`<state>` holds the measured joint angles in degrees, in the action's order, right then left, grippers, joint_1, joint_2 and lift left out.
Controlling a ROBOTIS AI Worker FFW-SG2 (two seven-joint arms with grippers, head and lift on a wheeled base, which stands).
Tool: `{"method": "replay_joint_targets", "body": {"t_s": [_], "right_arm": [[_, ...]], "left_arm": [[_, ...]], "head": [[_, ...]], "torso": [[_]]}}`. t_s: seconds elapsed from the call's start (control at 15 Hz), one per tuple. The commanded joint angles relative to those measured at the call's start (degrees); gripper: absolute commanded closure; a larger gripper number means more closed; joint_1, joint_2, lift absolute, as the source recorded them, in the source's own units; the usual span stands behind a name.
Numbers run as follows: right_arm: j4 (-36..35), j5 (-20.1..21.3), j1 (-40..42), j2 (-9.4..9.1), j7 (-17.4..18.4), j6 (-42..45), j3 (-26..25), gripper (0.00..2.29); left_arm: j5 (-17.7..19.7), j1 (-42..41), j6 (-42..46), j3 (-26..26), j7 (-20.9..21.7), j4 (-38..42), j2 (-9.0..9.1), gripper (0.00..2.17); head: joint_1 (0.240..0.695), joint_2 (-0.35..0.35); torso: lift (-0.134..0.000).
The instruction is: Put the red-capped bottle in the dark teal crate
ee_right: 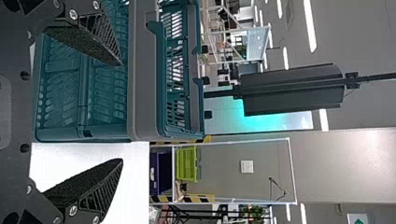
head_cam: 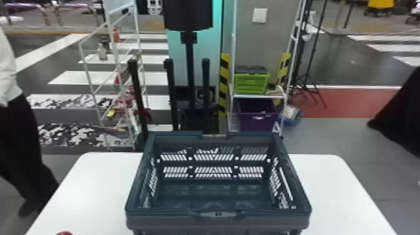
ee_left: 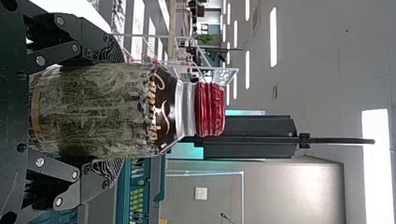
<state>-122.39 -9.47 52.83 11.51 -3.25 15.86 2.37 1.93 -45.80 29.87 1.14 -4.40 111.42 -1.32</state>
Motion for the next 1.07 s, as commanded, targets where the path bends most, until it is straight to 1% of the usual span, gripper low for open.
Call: {"method": "replay_joint_targets", "body": {"t_s": [0.0, 0.53, 0.67, 0.73, 0.87, 1.0], "right_arm": [[-0.22, 0.07, 0.17, 0.0, 0.0, 0.0, 0.0, 0.15], [-1.45, 0.42, 0.52, 0.0, 0.0, -0.53, 0.0, 0.15], [-1.98, 0.42, 0.79, -0.09, 0.0, -0.53, 0.0, 0.15], [-2.15, 0.51, 0.96, -0.18, 0.0, -0.35, 0.0, 0.15], [-2.51, 0.51, 1.14, -0.26, 0.0, -0.35, -0.09, 0.15], [-2.51, 0.6, 1.22, -0.62, 0.0, -0.35, -0.17, 0.15]], "left_arm": [[0.0, -0.07, 0.58, 0.0, 0.0, -0.15, 0.0, 2.13], [0.0, -0.25, 1.99, 0.09, 0.0, 0.2, 0.0, 2.13], [0.09, -0.16, 1.46, 0.97, 0.09, 1.7, -0.26, 2.13], [0.27, 0.19, -0.48, 1.76, 0.53, 3.63, -0.52, 2.13], [1.23, 1.95, -8.91, 5.27, 2.11, 8.99, -0.96, 2.13], [1.06, 6.34, -22.98, 8.18, 4.48, 14.62, -1.05, 2.13]], "head": [[0.499, 0.0], [0.499, 0.0], [0.499, 0.0], [0.499, 0.0], [0.499, 0.0], [0.499, 0.0]], "torso": [[0.0], [0.0], [0.0], [0.0], [0.0], [0.0]]}}
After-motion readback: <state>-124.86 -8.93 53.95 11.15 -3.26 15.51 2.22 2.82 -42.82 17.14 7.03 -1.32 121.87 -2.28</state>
